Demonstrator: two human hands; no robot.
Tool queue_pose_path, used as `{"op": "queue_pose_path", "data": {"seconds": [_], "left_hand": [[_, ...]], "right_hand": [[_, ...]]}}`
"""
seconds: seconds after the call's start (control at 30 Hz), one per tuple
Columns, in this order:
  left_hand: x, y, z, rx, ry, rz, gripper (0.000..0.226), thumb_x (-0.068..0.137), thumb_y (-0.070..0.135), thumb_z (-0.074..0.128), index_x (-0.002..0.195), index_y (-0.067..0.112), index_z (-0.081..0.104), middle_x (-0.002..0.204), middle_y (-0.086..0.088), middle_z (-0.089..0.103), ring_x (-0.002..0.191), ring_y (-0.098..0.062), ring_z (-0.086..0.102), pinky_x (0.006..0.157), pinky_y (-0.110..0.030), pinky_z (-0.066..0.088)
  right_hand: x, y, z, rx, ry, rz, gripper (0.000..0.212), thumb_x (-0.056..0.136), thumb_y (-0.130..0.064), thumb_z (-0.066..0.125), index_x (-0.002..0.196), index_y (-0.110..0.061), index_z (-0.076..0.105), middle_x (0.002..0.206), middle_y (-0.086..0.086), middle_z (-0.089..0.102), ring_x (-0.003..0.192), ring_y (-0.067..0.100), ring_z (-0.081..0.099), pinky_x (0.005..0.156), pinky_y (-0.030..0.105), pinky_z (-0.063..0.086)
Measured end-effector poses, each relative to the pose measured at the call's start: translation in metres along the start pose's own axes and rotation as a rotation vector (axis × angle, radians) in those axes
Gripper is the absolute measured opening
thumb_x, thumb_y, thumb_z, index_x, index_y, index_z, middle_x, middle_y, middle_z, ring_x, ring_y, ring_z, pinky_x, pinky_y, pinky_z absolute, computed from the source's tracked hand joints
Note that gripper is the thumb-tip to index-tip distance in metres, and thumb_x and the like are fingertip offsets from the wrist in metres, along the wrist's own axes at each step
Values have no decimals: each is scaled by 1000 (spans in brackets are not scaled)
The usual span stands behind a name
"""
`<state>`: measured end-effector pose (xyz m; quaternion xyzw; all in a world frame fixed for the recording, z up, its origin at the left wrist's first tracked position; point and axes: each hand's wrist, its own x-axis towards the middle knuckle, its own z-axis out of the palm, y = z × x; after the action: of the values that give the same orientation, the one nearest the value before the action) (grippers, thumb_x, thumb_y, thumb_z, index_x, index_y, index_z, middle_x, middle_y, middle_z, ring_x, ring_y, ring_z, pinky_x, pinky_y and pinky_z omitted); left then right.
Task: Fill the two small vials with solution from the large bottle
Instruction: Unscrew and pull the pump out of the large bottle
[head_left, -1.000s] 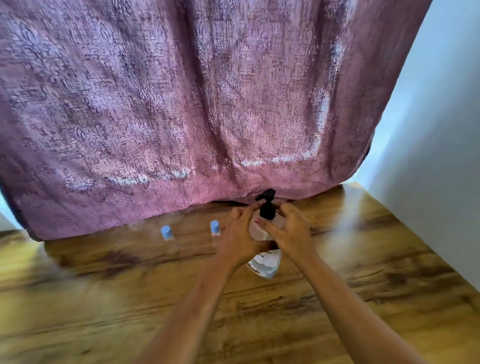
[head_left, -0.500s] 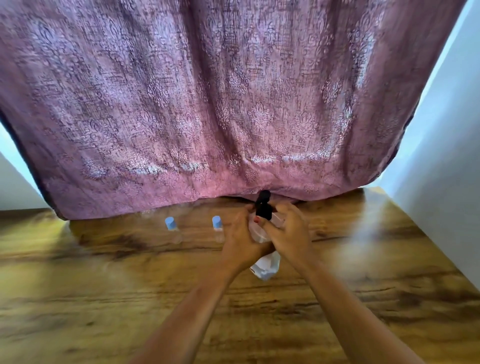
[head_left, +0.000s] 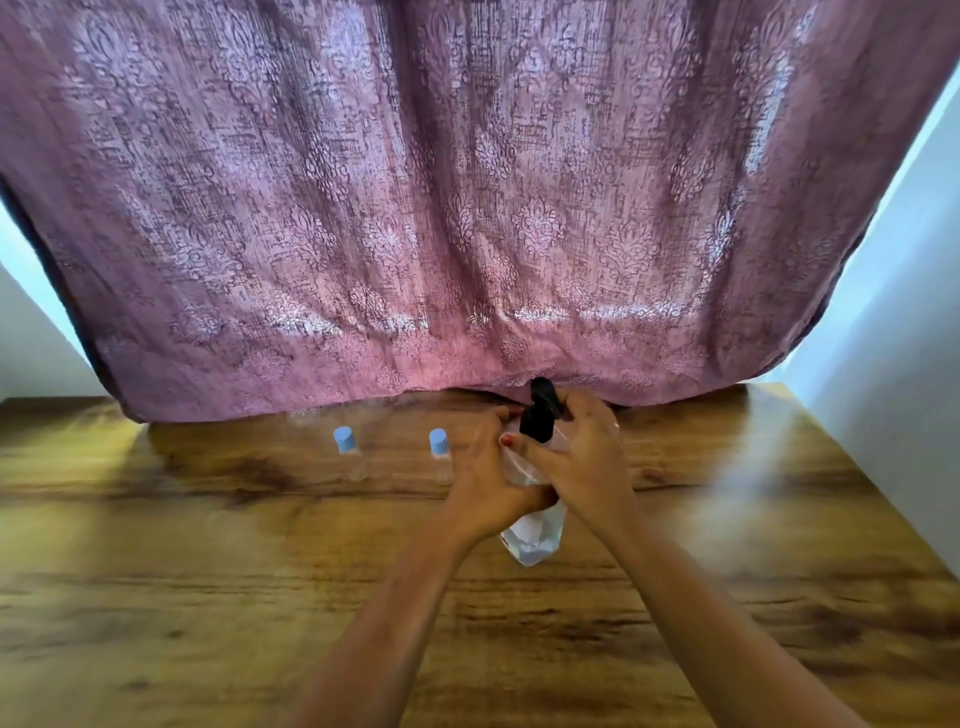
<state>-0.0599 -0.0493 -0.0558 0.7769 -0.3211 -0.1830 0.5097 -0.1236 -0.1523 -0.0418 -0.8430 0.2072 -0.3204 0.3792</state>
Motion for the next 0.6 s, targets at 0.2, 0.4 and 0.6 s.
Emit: {"op": "queue_pose_path", "data": {"seconds": [0.2,0.4,0.6], "left_hand": [[5,-7,-2,9,-3,23,75,57,34,77,119,36,36,115,19,53,110,-4,53,92,-34,49],[14,-10,-3,30,-15,17,81,59,37,76,128,29,33,117,18,49,109,-2,51,89,-29,48],[15,-10,-4,20,-9,22,83,59,38,75,130,27,32,118,15,51,108,0,51,85,-25,49]], "right_hand": [[3,-2,-4,109,-41,24,39,71,-34,78,104,-22,62,95,-13,63,99,10,58,87,27,45],[14,8,-13,251,-276,11,38,84,-17,67,119,-16,52,114,-4,64,111,7,58,97,29,46],[14,9,-7,327,-324,29,28,89,-16,60,116,-17,53,111,-2,64,109,10,60,98,39,48]]}}
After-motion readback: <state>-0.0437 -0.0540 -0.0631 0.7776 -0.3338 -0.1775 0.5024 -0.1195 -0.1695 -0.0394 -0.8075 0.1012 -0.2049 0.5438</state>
